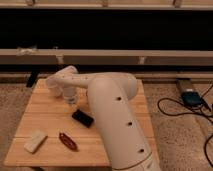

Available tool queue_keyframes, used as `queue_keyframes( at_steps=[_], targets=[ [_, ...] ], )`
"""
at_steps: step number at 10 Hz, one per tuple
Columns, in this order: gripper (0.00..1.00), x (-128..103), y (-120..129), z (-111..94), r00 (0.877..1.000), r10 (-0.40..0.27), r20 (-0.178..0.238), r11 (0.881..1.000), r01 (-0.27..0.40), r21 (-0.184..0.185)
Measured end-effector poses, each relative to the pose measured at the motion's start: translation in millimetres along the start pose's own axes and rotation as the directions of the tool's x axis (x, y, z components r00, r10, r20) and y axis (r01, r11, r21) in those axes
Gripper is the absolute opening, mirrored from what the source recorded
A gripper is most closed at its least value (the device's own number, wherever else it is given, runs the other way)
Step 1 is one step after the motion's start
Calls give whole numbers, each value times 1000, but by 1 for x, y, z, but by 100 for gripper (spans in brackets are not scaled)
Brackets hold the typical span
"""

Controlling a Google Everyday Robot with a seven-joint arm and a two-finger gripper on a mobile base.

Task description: Push the eraser across the table

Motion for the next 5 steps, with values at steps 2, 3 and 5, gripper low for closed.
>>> queue_keyframes(
  at_steps=[2, 3, 5],
  targets=[
    [0, 3, 1, 0, 1000, 2, -3, 1000, -2, -1],
    [0, 3, 1, 0, 1000, 6, 4, 1000, -6, 1],
    [0, 13, 6, 1, 999, 44, 17, 999, -44, -7]
  ],
)
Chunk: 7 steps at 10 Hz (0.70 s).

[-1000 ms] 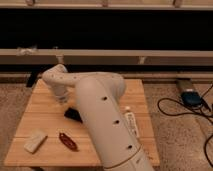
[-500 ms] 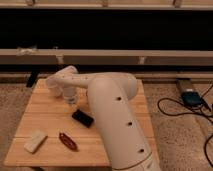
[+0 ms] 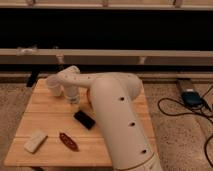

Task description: Push the eraser across the table

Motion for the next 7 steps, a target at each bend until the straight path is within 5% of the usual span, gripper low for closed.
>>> queue_keyframes(
  at_steps=[7],
  targets=[
    [0, 4, 3, 0, 1000, 14, 6, 1000, -14, 2]
  ],
)
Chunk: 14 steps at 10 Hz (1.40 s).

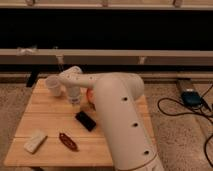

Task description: Push the eraser across the table

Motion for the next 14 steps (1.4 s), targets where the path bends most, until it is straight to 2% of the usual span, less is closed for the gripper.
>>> queue_keyframes(
  at_steps=[2, 3, 5, 6, 8, 11, 14],
  targets=[
    [0, 2, 1, 0, 1000, -2, -8, 1000, 2, 0],
    [0, 4, 2, 0, 1000, 9, 5, 1000, -9, 0],
    [0, 6, 3, 0, 1000, 5, -7, 1000, -5, -1],
    [0, 8, 7, 0, 1000, 18, 13, 1000, -18, 9],
    [0, 28, 28, -5, 998, 52, 42, 998, -53, 19],
    [0, 75, 77, -15, 990, 104, 100, 993, -109, 46],
    [0, 93, 103, -21, 982, 137, 132, 988, -146, 55]
  ],
)
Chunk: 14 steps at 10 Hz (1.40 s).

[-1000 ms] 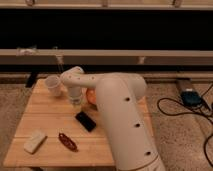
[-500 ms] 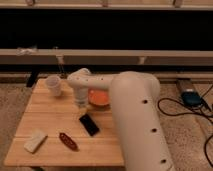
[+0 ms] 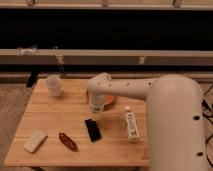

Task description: Push the eraser across the table

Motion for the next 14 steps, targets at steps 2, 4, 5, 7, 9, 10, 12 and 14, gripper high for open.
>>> queue_keyframes(
  at_steps=[2, 4, 5, 7, 9, 10, 12, 14],
  targets=[
    [0, -4, 3, -1, 1000, -1, 3, 1000, 1, -1],
    [0, -6, 4, -2, 1000, -2, 10, 1000, 2, 7],
    [0, -7, 4, -3, 1000, -3, 13, 1000, 3, 12],
    [0, -10, 1, -6, 1000, -13, 19, 1000, 12, 26],
    [0, -19, -5, -6, 999, -37, 16, 999, 36, 35],
    [0, -25, -11, -5, 999, -51, 11, 998, 50, 41],
    [0, -37, -22, 0, 997, -77, -7, 996, 77, 39],
    [0, -42, -31, 4, 995, -93, -27, 995, 94, 35]
  ],
)
